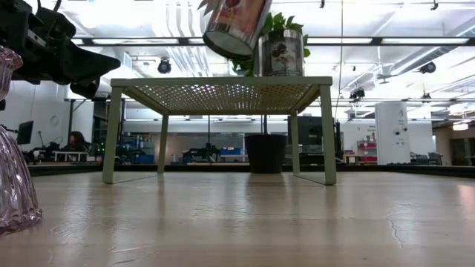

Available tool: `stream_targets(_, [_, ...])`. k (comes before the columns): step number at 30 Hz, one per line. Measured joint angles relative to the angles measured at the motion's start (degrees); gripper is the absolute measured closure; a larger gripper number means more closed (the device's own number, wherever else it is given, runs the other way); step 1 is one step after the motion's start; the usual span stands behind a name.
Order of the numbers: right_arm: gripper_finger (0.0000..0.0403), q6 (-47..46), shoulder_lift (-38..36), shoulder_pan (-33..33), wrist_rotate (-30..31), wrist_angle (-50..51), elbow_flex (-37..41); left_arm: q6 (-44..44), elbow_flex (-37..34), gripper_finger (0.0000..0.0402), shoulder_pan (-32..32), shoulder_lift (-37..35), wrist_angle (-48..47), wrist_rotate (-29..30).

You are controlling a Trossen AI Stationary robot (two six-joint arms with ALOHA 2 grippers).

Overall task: Pick & Place candle stick holders
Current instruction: Put the silver scented candle on the shelf

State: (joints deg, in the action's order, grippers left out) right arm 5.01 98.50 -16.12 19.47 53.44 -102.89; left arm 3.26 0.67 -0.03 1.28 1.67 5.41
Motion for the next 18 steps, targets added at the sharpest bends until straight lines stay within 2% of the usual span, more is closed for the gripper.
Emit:
stream_targets(13, [0.0395, 7.5, 0.0, 4.7, -0.3, -2.5, 0.4, 0.0, 0.0, 0.0392, 0.0, 0.0, 0.0, 0.0])
stream_targets(18, [0.0395, 10.4, 0.0, 5.9, -2.4, -2.9, 0.9, 0.0, 0.0, 0.0392, 0.0, 0.0, 0.0, 0.0])
